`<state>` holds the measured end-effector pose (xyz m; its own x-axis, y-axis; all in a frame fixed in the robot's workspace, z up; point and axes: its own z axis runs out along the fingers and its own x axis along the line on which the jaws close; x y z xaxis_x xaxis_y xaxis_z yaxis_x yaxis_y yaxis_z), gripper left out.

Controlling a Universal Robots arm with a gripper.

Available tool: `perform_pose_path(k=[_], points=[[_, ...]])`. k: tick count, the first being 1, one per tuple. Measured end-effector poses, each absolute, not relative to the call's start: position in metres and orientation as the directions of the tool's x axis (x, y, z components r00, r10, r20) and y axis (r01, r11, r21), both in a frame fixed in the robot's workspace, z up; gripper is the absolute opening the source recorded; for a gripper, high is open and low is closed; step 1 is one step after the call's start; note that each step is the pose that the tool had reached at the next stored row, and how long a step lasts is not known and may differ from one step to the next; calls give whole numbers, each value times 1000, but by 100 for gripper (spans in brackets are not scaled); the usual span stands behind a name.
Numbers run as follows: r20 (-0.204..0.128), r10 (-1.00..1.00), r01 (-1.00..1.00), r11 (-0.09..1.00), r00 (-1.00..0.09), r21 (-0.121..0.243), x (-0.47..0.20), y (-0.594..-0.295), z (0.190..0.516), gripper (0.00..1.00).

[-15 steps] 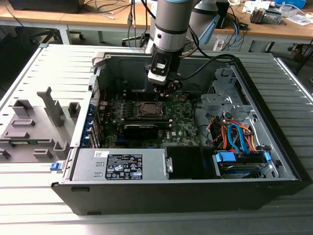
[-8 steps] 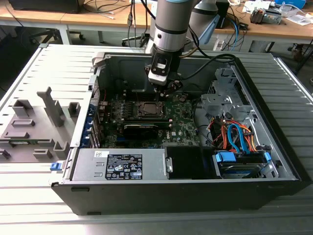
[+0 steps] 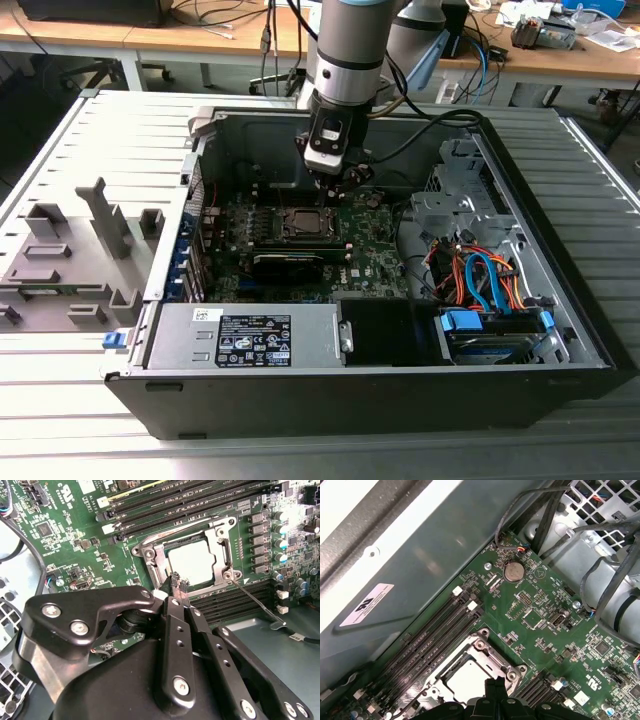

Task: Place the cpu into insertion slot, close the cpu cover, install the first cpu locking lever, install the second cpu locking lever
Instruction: 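Install the first cpu locking lever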

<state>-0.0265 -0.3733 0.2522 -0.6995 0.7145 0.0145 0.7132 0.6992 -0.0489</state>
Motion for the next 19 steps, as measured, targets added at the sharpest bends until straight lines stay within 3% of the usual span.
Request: perform_pose_path(k=[19], points=[[15, 690, 689, 723, -724, -49, -27, -373, 252, 11]])
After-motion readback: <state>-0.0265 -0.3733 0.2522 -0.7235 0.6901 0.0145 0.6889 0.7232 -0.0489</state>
